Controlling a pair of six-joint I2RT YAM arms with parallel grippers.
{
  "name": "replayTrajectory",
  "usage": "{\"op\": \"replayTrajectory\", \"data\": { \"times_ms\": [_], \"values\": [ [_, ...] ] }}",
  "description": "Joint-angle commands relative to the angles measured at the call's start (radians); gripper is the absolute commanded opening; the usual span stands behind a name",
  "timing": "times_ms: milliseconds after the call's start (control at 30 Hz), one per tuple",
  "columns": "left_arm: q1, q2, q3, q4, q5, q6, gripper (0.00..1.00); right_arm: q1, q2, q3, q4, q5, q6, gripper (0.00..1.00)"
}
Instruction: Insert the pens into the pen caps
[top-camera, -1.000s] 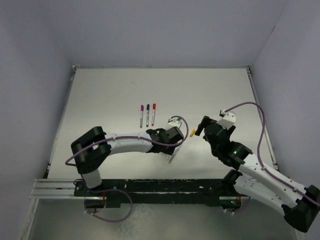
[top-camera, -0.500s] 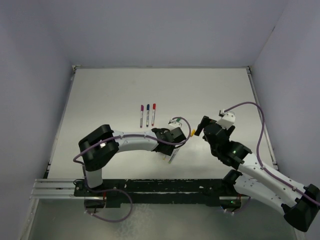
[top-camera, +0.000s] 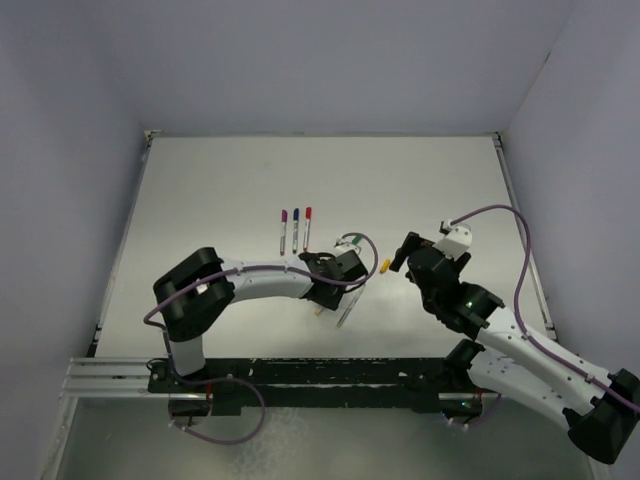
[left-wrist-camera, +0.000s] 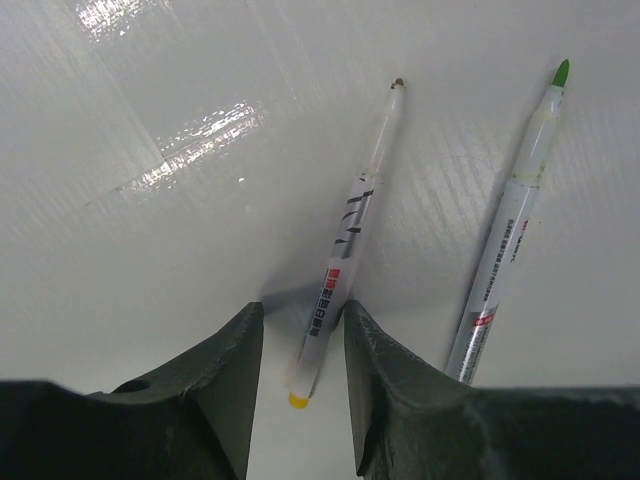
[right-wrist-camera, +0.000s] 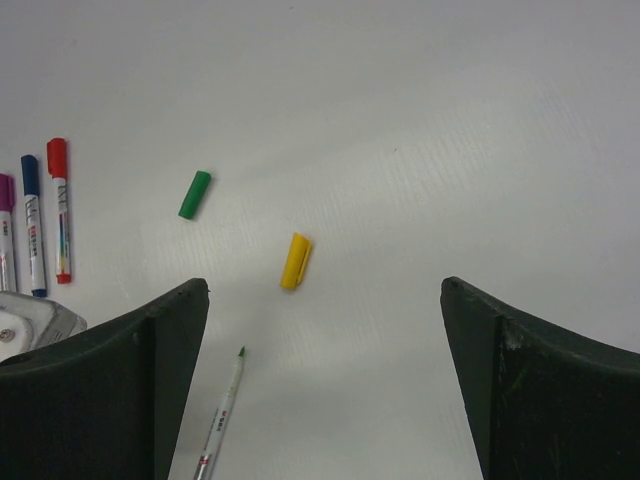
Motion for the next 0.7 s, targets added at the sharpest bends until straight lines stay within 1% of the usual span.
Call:
{"op": "replayTrajectory", "data": {
  "times_ms": [0, 167, 367, 500, 667],
  "values": [
    [0.026, 0.014, -0.048, -0.013, 0.051, 0.048, 0.4, -0.003, 0.009, 0.04, -0.001, 0.04, 0.025, 1.0],
    [0.038, 0.038, -0.052, 0.031, 0.101, 0.083, 0.41, -0.002, 0.005, 0.049, -0.013, 0.042, 0.025, 1.0],
    [0.039, 0.063, -0.043, 0.027, 0.127, 0.119, 0.4, -0.002, -0.024, 0.045, -0.025, 0.053, 0.037, 1.0],
    [0.042, 0.074, -0.044, 0.011, 0.128, 0.129, 0.38, -0.003, -0.036, 0.043, -0.03, 0.061, 0.045, 1.0],
    [0.041, 0.089, -0.067, -0.002, 0.142, 0.124, 0.34, -0.003, -0.039, 0.06, -0.034, 0.089, 0.017, 1.0]
  ]
}}
